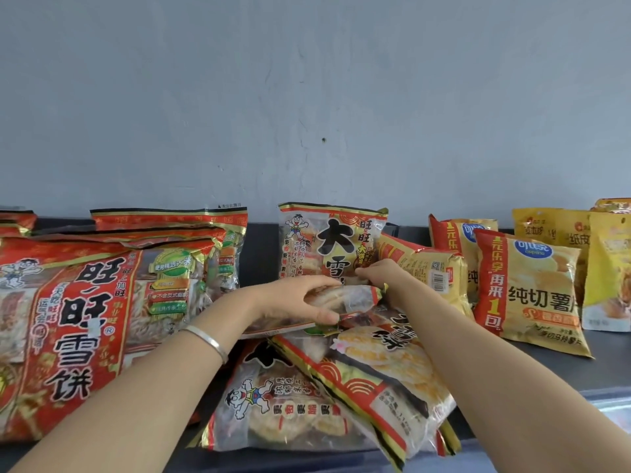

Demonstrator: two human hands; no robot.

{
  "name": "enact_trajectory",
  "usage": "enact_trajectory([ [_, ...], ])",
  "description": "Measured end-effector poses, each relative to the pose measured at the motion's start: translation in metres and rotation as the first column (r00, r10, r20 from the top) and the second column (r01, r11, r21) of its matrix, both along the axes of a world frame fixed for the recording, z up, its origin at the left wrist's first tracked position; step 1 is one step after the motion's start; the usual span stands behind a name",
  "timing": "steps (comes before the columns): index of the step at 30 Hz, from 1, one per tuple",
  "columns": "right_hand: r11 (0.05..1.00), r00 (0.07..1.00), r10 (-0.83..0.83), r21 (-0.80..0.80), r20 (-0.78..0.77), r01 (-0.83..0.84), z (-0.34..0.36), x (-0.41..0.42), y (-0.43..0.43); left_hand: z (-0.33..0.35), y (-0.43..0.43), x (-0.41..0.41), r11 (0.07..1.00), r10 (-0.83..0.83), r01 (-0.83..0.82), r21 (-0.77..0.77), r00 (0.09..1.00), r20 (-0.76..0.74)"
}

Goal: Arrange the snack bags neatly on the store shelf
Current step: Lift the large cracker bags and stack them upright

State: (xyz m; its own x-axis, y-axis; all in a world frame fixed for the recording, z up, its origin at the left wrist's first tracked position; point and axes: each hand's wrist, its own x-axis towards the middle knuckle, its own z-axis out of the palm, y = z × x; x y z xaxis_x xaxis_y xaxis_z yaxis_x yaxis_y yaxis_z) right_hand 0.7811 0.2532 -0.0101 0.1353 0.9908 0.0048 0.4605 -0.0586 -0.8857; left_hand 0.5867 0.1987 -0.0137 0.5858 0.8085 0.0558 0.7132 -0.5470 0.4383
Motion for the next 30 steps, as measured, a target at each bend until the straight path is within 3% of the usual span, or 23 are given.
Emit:
enact_trajectory([
  [3, 1.0, 0.995, 0.025, -0.015, -0.092, -0.026, 0.002, 0.003, -0.004, -0.003, -0.001, 0.009, 0.989, 0.093, -0.081, 0.12, 0.991, -0.094],
  [8, 0.998, 0.971, 0.052, -0.028, -0.234, -0.06, 0.003, 0.012, -0.016, -0.001, -0.011, 0.023, 0.877, 0.343, -0.289, 0.384, 0.936, -0.079],
  [12, 0.996, 0.949, 0.065, -0.045, -0.308, -0.083, 0.006, 0.024, -0.029, 0.003, -0.018, 0.027, 0.768, 0.433, -0.379, 0.517, 0.901, 0.017],
  [16, 0.989, 0.945, 0.111, -0.06, -0.307, -0.136, 0.006, 0.034, -0.041, 0.014, -0.023, 0.027, 0.667, 0.481, -0.507, 0.545, 0.853, 0.204],
  [20, 0.969, 0.946, 0.211, -0.074, -0.248, -0.235, 0.01, 0.035, -0.056, 0.03, -0.032, 0.033, 0.572, 0.515, -0.678, 0.461, 0.735, 0.441],
  [23, 0.898, 0.889, 0.431, -0.02, -0.153, -0.439, 0.016, 0.031, -0.072, 0.036, -0.043, 0.046, 0.584, 0.471, -0.713, 0.388, 0.687, 0.553],
  [25, 0.833, 0.819, 0.535, -0.032, -0.208, -0.553, 0.014, 0.028, -0.079, 0.035, -0.048, 0.058, 0.672, 0.444, -0.666, 0.323, 0.712, 0.544],
  [27, 0.771, 0.753, 0.608, -0.04, -0.252, -0.635, 0.01, 0.027, -0.083, 0.033, -0.054, 0.068, 0.833, 0.386, -0.529, 0.163, 0.766, 0.514],
  [28, 0.754, 0.733, 0.619, -0.046, -0.282, -0.655, 0.009, 0.027, -0.085, 0.032, -0.06, 0.072, 0.901, 0.352, -0.434, 0.023, 0.758, 0.549],
  [30, 0.756, 0.722, 0.607, -0.037, -0.332, -0.653, 0.005, 0.026, -0.089, 0.03, -0.064, 0.073, 0.919, 0.381, -0.346, -0.188, 0.66, 0.647],
])
